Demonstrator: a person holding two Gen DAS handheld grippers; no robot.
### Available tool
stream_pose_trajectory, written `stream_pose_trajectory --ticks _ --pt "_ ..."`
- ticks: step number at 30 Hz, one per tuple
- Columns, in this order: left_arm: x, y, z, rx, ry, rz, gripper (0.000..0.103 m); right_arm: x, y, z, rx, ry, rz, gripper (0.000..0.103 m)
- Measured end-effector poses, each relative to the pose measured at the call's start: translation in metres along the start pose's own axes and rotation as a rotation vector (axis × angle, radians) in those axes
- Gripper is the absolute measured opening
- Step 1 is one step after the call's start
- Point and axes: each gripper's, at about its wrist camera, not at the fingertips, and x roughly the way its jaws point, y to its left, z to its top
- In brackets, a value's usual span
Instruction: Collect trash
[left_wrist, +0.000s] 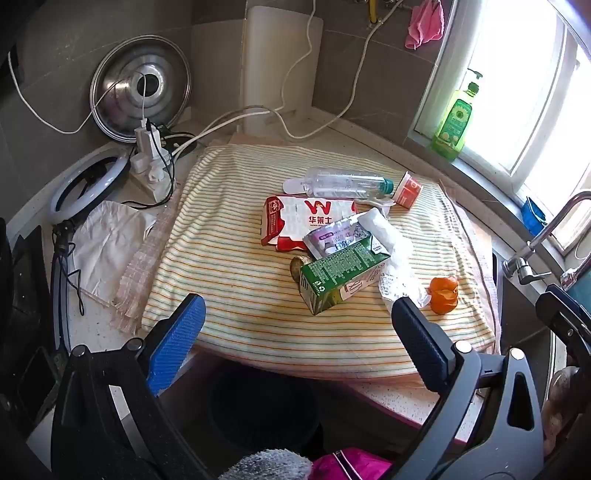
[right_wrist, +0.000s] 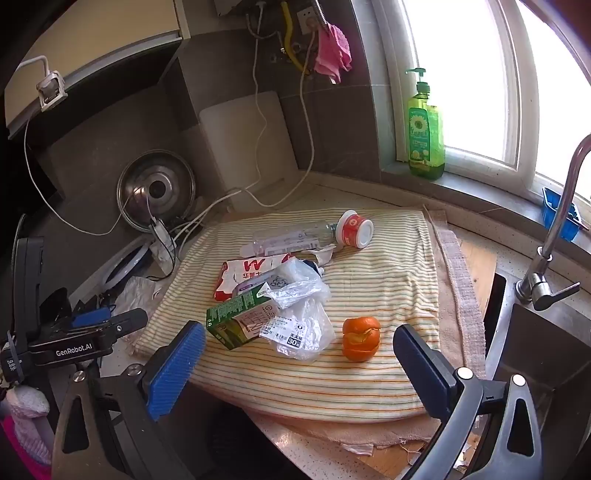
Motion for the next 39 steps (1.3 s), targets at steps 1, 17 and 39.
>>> stream_pose_trajectory --ticks 1,17,39 --pt "0.0 0.0 0.0 0.0 0.001 0.001 0.102 0.0 0.0 0.0 0.0 -0.006 0.001 0.103" --pt "0.004 -0.002 0.0 -0.015 0.016 -0.017 0.102 0.013 0.003 0.003 0.021 0.018 0.017 0.103" --pt "0.0 0.005 -0.002 -0.032 0.012 -0.029 0.102 0.014 0.005 0.002 0.04 0.018 0.032 0.103"
